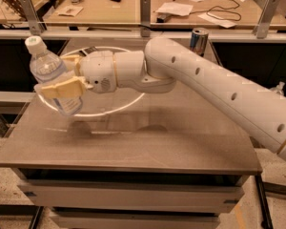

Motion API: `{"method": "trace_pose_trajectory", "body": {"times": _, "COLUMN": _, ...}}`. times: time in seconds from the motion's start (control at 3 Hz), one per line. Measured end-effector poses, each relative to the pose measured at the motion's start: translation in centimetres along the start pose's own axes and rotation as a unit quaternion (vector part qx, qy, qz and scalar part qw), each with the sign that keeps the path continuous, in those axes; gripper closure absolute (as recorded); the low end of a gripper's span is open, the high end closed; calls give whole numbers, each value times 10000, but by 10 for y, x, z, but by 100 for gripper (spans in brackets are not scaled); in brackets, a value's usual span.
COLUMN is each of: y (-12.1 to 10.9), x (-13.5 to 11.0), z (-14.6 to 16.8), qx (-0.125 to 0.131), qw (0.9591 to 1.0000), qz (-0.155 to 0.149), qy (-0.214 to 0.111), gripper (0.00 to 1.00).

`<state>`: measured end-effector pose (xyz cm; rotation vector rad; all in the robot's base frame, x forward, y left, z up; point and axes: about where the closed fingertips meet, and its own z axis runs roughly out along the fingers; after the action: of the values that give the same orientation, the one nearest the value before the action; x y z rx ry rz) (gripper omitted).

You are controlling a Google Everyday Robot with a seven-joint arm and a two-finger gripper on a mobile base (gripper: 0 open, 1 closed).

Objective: Knock blue plastic bottle over

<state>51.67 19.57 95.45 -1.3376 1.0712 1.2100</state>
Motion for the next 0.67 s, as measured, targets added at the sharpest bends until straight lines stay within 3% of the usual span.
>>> {"method": "trace_pose_trajectory", "body": {"times": 0.33, "y": -7, "x": -31, "z": -19, "qx": -30, "qw": 9946, "qz": -970, "qy": 373, "gripper": 100}}
{"method": "trace_pose_trajectory", "body": {"times": 0.67, "y": -2, "x": -50, "z": -33, "qx": -479, "qw": 9759, "qz": -1992, "qy": 754, "gripper": 100}}
